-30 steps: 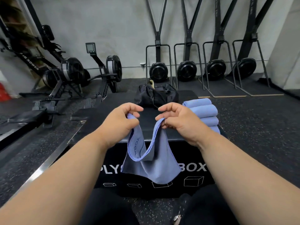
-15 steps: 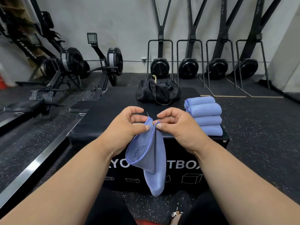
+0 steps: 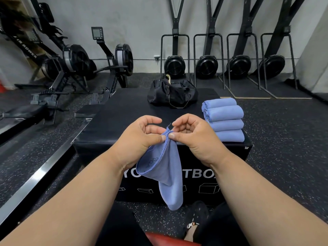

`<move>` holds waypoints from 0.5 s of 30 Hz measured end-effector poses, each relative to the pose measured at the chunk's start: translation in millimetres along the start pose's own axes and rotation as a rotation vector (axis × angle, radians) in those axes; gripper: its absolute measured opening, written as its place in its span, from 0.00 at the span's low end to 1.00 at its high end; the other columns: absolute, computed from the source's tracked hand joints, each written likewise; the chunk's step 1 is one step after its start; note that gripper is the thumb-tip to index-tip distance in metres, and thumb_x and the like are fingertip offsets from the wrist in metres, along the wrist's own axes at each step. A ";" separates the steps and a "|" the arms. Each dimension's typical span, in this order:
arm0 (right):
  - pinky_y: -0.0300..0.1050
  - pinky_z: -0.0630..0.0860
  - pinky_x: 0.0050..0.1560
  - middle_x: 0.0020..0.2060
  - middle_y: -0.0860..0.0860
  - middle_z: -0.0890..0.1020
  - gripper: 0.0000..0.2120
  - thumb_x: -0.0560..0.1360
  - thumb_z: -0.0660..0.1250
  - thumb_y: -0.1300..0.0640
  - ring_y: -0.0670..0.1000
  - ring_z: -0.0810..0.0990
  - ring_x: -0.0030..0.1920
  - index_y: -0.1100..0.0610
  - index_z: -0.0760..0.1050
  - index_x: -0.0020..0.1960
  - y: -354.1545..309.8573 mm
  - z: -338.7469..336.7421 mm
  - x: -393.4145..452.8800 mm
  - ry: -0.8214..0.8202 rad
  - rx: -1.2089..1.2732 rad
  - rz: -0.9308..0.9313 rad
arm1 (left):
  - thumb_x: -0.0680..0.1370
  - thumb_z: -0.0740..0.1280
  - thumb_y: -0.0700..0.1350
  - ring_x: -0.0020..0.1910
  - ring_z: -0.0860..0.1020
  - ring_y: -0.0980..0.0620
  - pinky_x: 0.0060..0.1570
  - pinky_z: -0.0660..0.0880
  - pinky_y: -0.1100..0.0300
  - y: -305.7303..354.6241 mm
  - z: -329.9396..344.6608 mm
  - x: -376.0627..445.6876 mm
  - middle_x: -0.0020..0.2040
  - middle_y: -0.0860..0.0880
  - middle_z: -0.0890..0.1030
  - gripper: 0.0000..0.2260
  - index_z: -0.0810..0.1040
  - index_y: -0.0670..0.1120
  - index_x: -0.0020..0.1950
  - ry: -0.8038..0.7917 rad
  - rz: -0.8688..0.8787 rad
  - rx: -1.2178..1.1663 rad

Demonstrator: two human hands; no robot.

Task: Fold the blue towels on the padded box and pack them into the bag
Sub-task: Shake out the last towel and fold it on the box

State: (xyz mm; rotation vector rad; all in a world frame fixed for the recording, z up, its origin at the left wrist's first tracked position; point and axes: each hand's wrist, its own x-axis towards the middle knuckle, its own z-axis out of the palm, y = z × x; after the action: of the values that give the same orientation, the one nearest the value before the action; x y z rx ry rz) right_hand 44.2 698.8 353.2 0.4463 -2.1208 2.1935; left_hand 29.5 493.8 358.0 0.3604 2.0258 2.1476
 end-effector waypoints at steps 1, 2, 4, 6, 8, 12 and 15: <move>0.51 0.82 0.56 0.44 0.54 0.85 0.16 0.72 0.79 0.68 0.52 0.82 0.46 0.48 0.83 0.48 1.5 -0.8 0.0 0.002 0.000 -0.001 | 0.68 0.78 0.37 0.47 0.85 0.45 0.55 0.77 0.49 -1.1 0.4 -0.1 0.52 0.42 0.87 0.25 0.76 0.46 0.63 -0.001 0.000 -0.003; 0.50 0.82 0.56 0.44 0.54 0.84 0.15 0.72 0.79 0.68 0.52 0.82 0.46 0.49 0.83 0.49 2.6 -1.7 -0.3 0.006 0.000 -0.001 | 0.69 0.78 0.37 0.48 0.85 0.46 0.55 0.77 0.49 -2.1 0.7 -0.4 0.52 0.42 0.87 0.25 0.76 0.46 0.63 -0.005 0.000 -0.006; 0.49 0.82 0.57 0.43 0.52 0.84 0.15 0.72 0.79 0.68 0.51 0.82 0.46 0.51 0.83 0.52 5.2 -3.6 -0.5 0.015 -0.007 0.010 | 0.69 0.78 0.37 0.48 0.85 0.46 0.56 0.77 0.49 -4.0 2.0 -0.6 0.52 0.43 0.87 0.24 0.76 0.46 0.63 -0.016 -0.001 -0.008; 0.48 0.81 0.58 0.44 0.51 0.83 0.16 0.73 0.79 0.67 0.50 0.82 0.47 0.52 0.83 0.57 7.2 -4.9 -0.8 0.019 -0.014 0.027 | 0.69 0.77 0.37 0.48 0.85 0.46 0.55 0.77 0.49 -5.3 2.9 -0.2 0.52 0.44 0.87 0.24 0.76 0.45 0.63 -0.024 -0.003 -0.014; 0.46 0.81 0.60 0.46 0.53 0.84 0.16 0.74 0.78 0.66 0.49 0.83 0.48 0.53 0.84 0.59 8.7 -6.4 -0.7 0.014 -0.023 0.047 | 0.70 0.76 0.36 0.47 0.85 0.47 0.55 0.77 0.50 -5.9 2.9 0.5 0.51 0.44 0.87 0.24 0.75 0.45 0.63 -0.037 -0.004 -0.031; 0.41 0.80 0.61 0.52 0.55 0.88 0.13 0.76 0.77 0.64 0.50 0.87 0.55 0.57 0.84 0.59 7.7 -8.1 -0.6 -0.065 -0.054 0.105 | 0.70 0.74 0.33 0.46 0.84 0.46 0.56 0.77 0.52 -9.0 1.3 2.7 0.52 0.42 0.86 0.20 0.72 0.45 0.58 -0.056 0.016 -0.049; 0.42 0.80 0.61 0.51 0.53 0.89 0.08 0.76 0.77 0.64 0.51 0.87 0.56 0.57 0.85 0.55 8.9 -8.5 0.4 -0.055 -0.096 0.100 | 0.70 0.74 0.33 0.44 0.83 0.48 0.54 0.77 0.53 -11.6 2.2 4.6 0.50 0.44 0.85 0.18 0.71 0.47 0.54 -0.054 0.037 -0.006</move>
State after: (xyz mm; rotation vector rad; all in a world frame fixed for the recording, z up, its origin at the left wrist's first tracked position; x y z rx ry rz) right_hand 40.2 706.6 344.6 0.4067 -2.3134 2.1416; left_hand 25.2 497.9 346.9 0.4540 1.9986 2.1406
